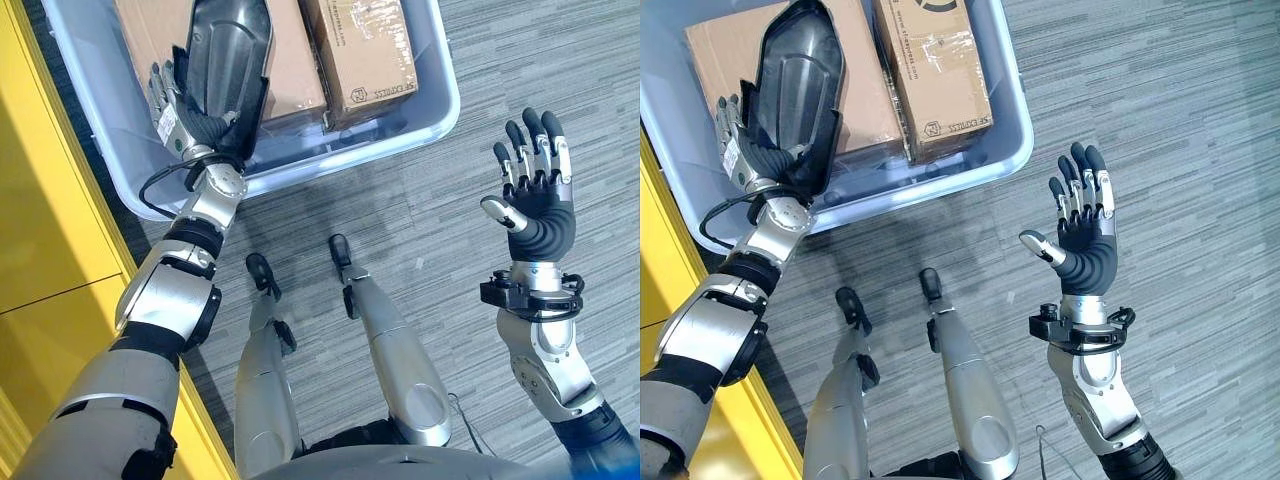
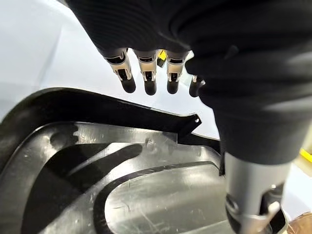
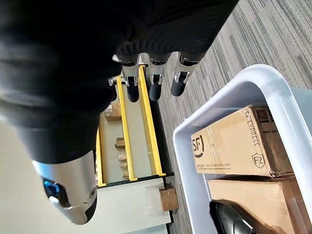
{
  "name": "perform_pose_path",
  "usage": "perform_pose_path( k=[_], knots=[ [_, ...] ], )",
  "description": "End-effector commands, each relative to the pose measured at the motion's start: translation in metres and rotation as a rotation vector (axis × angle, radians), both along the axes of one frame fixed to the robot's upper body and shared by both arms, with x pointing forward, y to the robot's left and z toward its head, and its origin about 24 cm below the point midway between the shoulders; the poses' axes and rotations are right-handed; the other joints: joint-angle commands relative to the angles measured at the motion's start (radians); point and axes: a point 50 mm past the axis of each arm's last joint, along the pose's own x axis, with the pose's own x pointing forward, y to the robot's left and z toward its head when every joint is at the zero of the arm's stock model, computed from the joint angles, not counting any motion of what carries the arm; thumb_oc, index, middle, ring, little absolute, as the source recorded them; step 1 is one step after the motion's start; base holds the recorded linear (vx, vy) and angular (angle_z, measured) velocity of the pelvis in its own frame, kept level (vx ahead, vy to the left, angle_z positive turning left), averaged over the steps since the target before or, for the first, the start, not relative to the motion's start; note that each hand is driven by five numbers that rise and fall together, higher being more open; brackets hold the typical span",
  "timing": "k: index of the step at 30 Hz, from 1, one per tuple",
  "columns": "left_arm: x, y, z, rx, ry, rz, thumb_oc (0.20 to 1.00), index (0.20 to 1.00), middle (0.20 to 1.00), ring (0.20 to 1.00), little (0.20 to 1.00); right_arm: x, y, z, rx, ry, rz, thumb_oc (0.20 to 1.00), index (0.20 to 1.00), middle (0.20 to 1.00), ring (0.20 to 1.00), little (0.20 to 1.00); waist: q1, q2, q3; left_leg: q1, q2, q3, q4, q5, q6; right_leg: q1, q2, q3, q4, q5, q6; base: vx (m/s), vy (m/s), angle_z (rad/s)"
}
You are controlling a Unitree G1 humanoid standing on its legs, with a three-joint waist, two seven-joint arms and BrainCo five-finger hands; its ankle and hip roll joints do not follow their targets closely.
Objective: Move parts from the plastic box to the shelf.
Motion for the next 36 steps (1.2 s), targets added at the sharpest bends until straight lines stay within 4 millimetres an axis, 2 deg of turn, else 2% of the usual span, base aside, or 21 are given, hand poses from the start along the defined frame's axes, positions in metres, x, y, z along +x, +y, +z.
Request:
perform_pose_path(
  k=[1, 6, 7, 10, 11, 12, 14, 15, 16, 17, 25, 26, 28, 29, 30, 36],
  knots=[
    [-0.004, 0.021, 0.023, -0.072, -0.109, 0.060, 1.000, 1.000, 1.000, 1.000, 1.000, -0.016, -0.014, 0.025, 0.008, -0.170, -0.022, 1.000, 1.000, 1.000, 1.000, 1.000, -0.001, -0.019, 0.000, 0.092, 0.128, -0.036, 0.149, -0.139, -0.079, 0.001, -0.060, 0.030, -0.095, 0.108, 0.140, 0.00, 0.000, 0.00],
    [-0.004, 0.022, 0.021, -0.109, -0.105, 0.070, 1.000, 1.000, 1.000, 1.000, 1.000, -0.016, -0.014, 0.025, 0.008, -0.166, -0.020, 1.000, 1.000, 1.000, 1.000, 1.000, -0.002, -0.021, 0.000, 0.086, 0.129, -0.037, 0.155, -0.140, -0.078, -0.004, -0.059, 0.030, -0.089, 0.106, 0.139, 0.02, 0.006, 0.00],
    [-0.004, 0.023, 0.019, -0.133, -0.103, 0.076, 1.000, 1.000, 1.000, 1.000, 1.000, -0.016, -0.014, 0.024, 0.007, -0.160, -0.021, 1.000, 1.000, 1.000, 1.000, 1.000, 0.000, -0.017, -0.001, 0.098, 0.133, -0.041, 0.156, -0.164, -0.081, 0.006, -0.057, 0.027, -0.079, 0.079, 0.144, 0.08, 0.028, 0.00],
    [-0.003, 0.023, 0.020, -0.175, -0.112, 0.075, 1.000, 1.000, 1.000, 1.000, 1.000, -0.015, -0.014, 0.024, 0.005, -0.157, -0.018, 1.000, 1.000, 1.000, 1.000, 1.000, 0.000, -0.017, -0.001, 0.094, 0.133, -0.042, 0.158, -0.164, -0.081, 0.002, -0.056, 0.028, -0.080, 0.080, 0.143, 0.00, 0.000, -0.01],
    [-0.003, 0.024, 0.021, -0.175, -0.114, 0.076, 1.000, 1.000, 1.000, 1.000, 1.000, -0.015, -0.014, 0.024, 0.005, -0.158, -0.018, 1.000, 1.000, 1.000, 1.000, 1.000, -0.001, -0.023, 0.000, 0.079, 0.131, -0.038, 0.159, -0.139, -0.079, -0.010, -0.058, 0.030, -0.087, 0.106, 0.138, 0.00, 0.000, 0.00],
    [-0.003, 0.027, 0.020, -0.192, -0.103, 0.079, 1.000, 1.000, 1.000, 1.000, 1.000, -0.016, -0.015, 0.024, -0.003, -0.157, -0.017, 1.000, 1.000, 1.000, 1.000, 1.000, -0.001, -0.018, -0.001, 0.089, 0.133, -0.044, 0.159, -0.163, -0.082, -0.001, -0.056, 0.027, -0.080, 0.080, 0.143, 0.00, 0.000, 0.00],
    [-0.003, 0.028, 0.019, -0.203, -0.088, 0.083, 1.000, 1.000, 1.000, 1.000, 1.000, -0.016, -0.015, 0.024, -0.004, -0.153, -0.014, 1.000, 1.000, 1.000, 1.000, 1.000, -0.001, -0.018, -0.001, 0.084, 0.133, -0.043, 0.160, -0.162, -0.082, -0.005, -0.055, 0.028, -0.079, 0.081, 0.144, 0.00, 0.007, 0.01],
    [-0.003, 0.028, 0.020, -0.203, -0.090, 0.083, 1.000, 1.000, 1.000, 1.000, 1.000, -0.016, -0.015, 0.024, -0.004, -0.155, -0.014, 1.000, 1.000, 1.000, 1.000, 1.000, -0.002, -0.024, 0.000, 0.070, 0.131, -0.040, 0.160, -0.138, -0.079, -0.017, -0.056, 0.031, -0.086, 0.107, 0.138, 0.00, 0.000, 0.00],
    [-0.002, 0.029, 0.018, -0.218, -0.074, 0.079, 1.000, 1.000, 1.000, 1.000, 1.000, -0.015, -0.015, 0.023, -0.005, -0.147, -0.012, 1.000, 1.000, 1.000, 1.000, 1.000, -0.002, -0.018, -0.001, 0.084, 0.133, -0.044, 0.160, -0.162, -0.082, -0.006, -0.055, 0.028, -0.079, 0.081, 0.144, 0.00, 0.000, 0.00],
    [0.000, 0.028, 0.018, -0.242, -0.050, 0.071, 1.000, 1.000, 1.000, 1.000, 1.000, -0.015, -0.016, 0.023, -0.007, -0.144, -0.010, 1.000, 1.000, 1.000, 1.000, 1.000, -0.003, -0.017, -0.001, 0.079, 0.133, -0.044, 0.161, -0.160, -0.081, -0.009, -0.055, 0.027, -0.078, 0.080, 0.144, 0.09, 0.031, -0.01],
    [0.006, 0.025, 0.026, -0.227, 0.020, 0.057, 1.000, 1.000, 1.000, 1.000, 1.000, -0.016, -0.017, 0.022, -0.003, -0.130, 0.001, 1.000, 1.000, 1.000, 1.000, 1.000, -0.008, -0.013, 0.000, 0.051, 0.130, -0.047, 0.166, -0.158, -0.080, -0.033, -0.053, 0.031, -0.074, 0.083, 0.145, 0.00, 0.000, 0.00],
    [0.006, 0.026, 0.021, -0.218, 0.057, 0.058, 0.583, 0.583, 0.583, 0.583, 0.583, -0.015, -0.017, 0.021, -0.007, -0.122, 0.009, 1.000, 1.000, 1.000, 1.000, 1.000, -0.010, -0.013, 0.000, 0.047, 0.130, -0.044, 0.165, -0.157, -0.079, -0.042, -0.051, 0.033, -0.070, 0.083, 0.144, 0.00, 0.000, 0.00],
    [0.005, 0.028, 0.018, -0.226, 0.077, 0.065, 0.485, 0.485, 0.485, 0.485, 0.485, -0.016, -0.018, 0.021, -0.011, -0.120, 0.010, 1.000, 1.000, 1.000, 1.000, 1.000, -0.011, -0.014, 0.000, 0.045, 0.129, -0.044, 0.166, -0.158, -0.078, -0.046, -0.051, 0.034, -0.069, 0.083, 0.144, 0.00, 0.000, 0.00],
    [0.005, 0.029, 0.016, -0.243, 0.083, 0.063, 0.275, 0.275, 0.275, 0.275, 0.275, -0.016, -0.018, 0.021, -0.013, -0.118, 0.012, 1.000, 1.000, 1.000, 1.000, 1.000, -0.012, -0.013, 0.000, 0.044, 0.129, -0.043, 0.166, -0.158, -0.078, -0.048, -0.050, 0.036, -0.069, 0.084, 0.144, 0.00, 0.000, 0.00],
    [0.005, 0.030, 0.014, -0.262, 0.089, 0.062, 0.200, 0.200, 0.200, 0.200, 0.200, -0.015, -0.017, 0.021, -0.013, -0.116, 0.015, 1.000, 1.000, 1.000, 1.000, 1.000, -0.012, -0.013, 0.000, 0.044, 0.128, -0.042, 0.165, -0.158, -0.078, -0.047, -0.050, 0.037, -0.071, 0.085, 0.145, 0.00, 0.000, 0.00],
    [0.004, 0.035, 0.004, -0.398, 0.103, 0.056, 0.200, 0.200, 0.200, 0.200, 0.200, -0.014, -0.019, 0.018, -0.018, -0.092, 0.007, 1.000, 1.000, 1.000, 1.000, 1.000, -0.014, -0.008, 0.000, 0.032, 0.129, -0.042, 0.175, -0.162, -0.077, -0.059, -0.050, 0.041, -0.067, 0.085, 0.144, 0.00, 0.000, 0.00]
  ],
)
